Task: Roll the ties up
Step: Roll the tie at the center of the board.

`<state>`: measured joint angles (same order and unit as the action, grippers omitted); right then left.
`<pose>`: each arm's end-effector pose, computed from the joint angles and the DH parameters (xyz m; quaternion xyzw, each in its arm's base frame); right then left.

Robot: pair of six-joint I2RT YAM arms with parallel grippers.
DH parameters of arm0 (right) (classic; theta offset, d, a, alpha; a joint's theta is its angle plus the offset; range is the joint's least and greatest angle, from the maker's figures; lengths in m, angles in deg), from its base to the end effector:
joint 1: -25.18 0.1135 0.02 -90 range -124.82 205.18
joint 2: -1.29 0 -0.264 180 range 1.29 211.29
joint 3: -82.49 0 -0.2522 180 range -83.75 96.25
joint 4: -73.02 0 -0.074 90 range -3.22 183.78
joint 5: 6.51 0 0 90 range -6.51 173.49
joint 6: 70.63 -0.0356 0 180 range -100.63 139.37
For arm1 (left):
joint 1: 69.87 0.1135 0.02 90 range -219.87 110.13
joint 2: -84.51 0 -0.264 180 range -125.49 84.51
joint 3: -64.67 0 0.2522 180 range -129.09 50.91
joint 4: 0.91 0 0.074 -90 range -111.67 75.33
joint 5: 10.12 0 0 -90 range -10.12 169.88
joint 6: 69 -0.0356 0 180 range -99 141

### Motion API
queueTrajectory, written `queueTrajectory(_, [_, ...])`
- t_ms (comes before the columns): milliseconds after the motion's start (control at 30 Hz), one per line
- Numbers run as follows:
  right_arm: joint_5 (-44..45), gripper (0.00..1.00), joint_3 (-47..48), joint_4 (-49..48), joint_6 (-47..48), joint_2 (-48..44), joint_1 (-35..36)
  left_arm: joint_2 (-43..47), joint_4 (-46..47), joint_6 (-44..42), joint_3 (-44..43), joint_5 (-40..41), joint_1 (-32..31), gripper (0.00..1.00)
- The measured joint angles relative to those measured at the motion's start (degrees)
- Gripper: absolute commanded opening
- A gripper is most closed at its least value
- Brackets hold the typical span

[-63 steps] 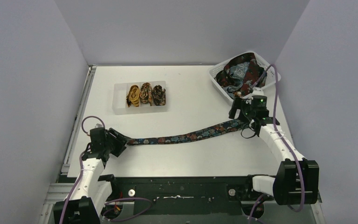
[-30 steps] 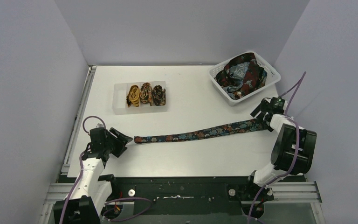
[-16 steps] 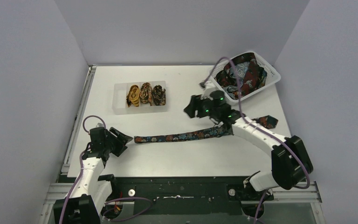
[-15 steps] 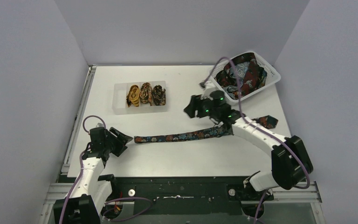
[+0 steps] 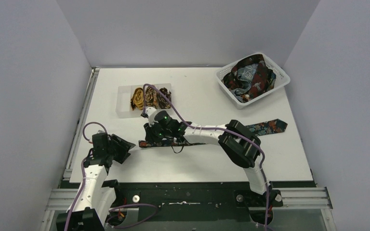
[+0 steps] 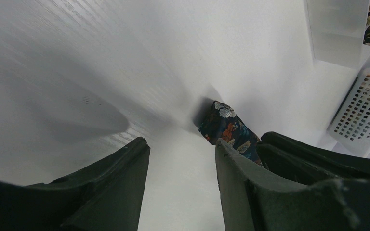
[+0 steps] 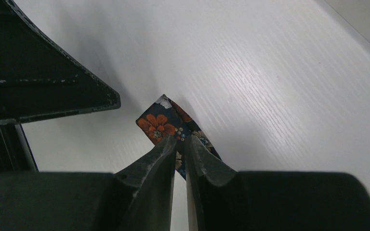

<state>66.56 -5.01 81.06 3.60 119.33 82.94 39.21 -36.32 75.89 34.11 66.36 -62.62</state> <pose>0.2375 0.3960 0.1780 -0.3773 0.7888 0.3838 0.2969 0.1477 0.0104 0.1536 -0.4475 0.8204 -0.2379 0.2649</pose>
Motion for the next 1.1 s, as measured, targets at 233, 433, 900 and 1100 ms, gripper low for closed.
queueTrajectory(233, [1.2, 0.09, 3.8, 1.6, 0.0, 3.0, 2.4, 0.6, -0.5, 0.2, -0.1, 0.0, 0.0, 0.49])
queueTrajectory(433, [2.4, 0.09, 5.5, 3.3, 0.0, 5.2, 3.6, 0.5, 0.1, 0.2, -0.1, -0.7, 0.0, 0.49])
queueTrajectory(900, [0.0, 0.14, 11.2, 7.6, 1.5, 10.1, 2.8, -2.8, 7.4, -0.3, 3.6, -3.2, 0.1, 0.49])
queueTrajectory(1100, [-6.4, 0.23, 12.6, 10.6, 1.2, 9.8, 0.5, -4.7, 11.2, -3.5, 3.7, -3.2, 0.1, 0.51])
